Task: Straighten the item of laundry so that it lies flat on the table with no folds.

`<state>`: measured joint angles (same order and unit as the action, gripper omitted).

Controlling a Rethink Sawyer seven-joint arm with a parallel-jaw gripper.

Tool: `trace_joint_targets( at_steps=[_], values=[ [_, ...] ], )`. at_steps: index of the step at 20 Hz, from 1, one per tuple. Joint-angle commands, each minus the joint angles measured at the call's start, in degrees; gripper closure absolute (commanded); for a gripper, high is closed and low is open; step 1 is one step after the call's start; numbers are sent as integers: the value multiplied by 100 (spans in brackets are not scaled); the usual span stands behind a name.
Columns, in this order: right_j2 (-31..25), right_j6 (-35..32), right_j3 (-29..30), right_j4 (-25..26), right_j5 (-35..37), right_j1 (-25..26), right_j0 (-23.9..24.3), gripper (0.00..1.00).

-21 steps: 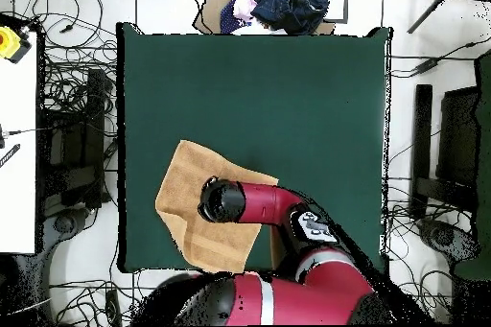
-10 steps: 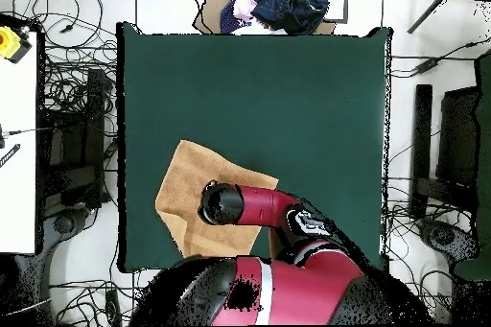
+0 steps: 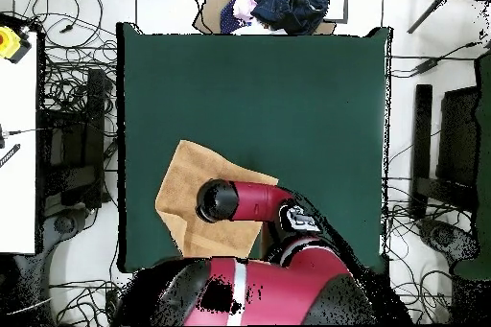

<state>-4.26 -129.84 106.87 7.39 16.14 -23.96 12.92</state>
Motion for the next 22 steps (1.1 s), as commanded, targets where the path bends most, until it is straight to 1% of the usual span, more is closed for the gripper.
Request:
trace_joint_targets(
  at_steps=[1,7,15,22],
  values=[
    [515,-1022,-1523,-363,-1333,1249,-284,100],
    [459,-962,-1782,-403,-1385,1361,-203,100],
    [360,-838,-1809,-339,-897,1071,-53,100],
    [385,-778,-1970,-312,-519,892,-14,100]
  ],
)
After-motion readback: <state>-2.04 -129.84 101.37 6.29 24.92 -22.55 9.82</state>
